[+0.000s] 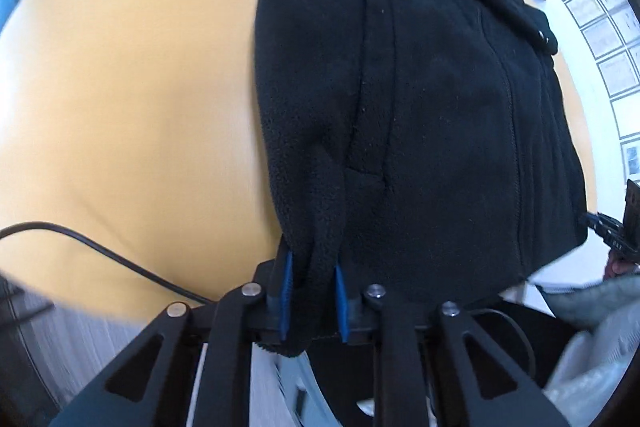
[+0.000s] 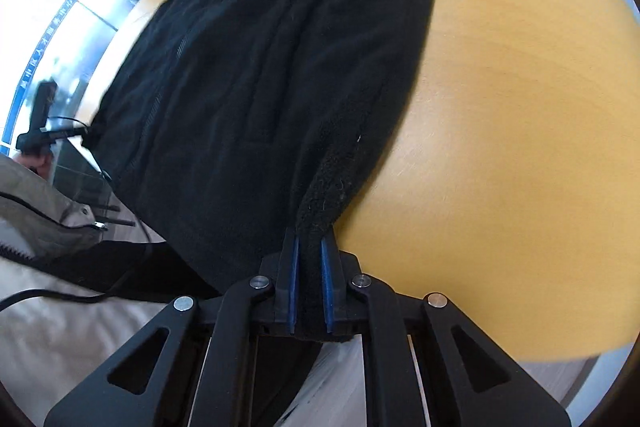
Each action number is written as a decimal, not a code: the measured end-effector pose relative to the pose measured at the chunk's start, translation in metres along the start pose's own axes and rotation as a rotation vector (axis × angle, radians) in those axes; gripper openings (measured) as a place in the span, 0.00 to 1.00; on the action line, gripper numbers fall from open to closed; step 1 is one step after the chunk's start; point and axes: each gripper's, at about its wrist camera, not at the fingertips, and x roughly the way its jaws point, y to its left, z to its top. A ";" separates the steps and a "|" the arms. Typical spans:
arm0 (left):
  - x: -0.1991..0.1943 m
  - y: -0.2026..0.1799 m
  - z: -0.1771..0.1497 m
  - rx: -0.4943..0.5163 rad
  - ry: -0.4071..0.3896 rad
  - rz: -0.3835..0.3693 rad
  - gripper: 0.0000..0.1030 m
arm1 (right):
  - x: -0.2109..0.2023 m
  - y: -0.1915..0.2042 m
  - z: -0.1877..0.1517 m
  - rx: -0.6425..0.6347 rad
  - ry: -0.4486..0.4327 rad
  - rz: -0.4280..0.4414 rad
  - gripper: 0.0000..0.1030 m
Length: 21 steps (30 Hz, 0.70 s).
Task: Fold clothes
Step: 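Grasp the jacket hem with the left tool while the right tool grasps the hem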
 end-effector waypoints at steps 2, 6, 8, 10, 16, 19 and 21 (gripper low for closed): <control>-0.009 0.000 -0.013 -0.037 0.039 -0.042 0.14 | -0.015 0.007 0.001 0.016 -0.044 0.021 0.08; -0.037 0.000 -0.025 -0.139 0.056 -0.138 0.13 | -0.054 0.024 0.022 0.007 -0.158 0.083 0.08; -0.062 -0.002 -0.015 -0.192 0.001 -0.190 0.13 | -0.073 0.034 0.041 -0.016 -0.230 0.117 0.07; -0.088 -0.007 0.003 -0.221 -0.065 -0.244 0.13 | -0.087 0.044 0.061 -0.031 -0.300 0.146 0.07; -0.142 -0.004 0.064 -0.310 -0.230 -0.411 0.13 | -0.133 0.056 0.124 -0.116 -0.474 0.200 0.07; -0.162 -0.004 0.105 -0.329 -0.291 -0.467 0.13 | -0.144 0.049 0.153 -0.125 -0.523 0.199 0.07; -0.173 -0.002 0.135 -0.320 -0.321 -0.487 0.13 | -0.149 0.044 0.180 -0.129 -0.552 0.188 0.07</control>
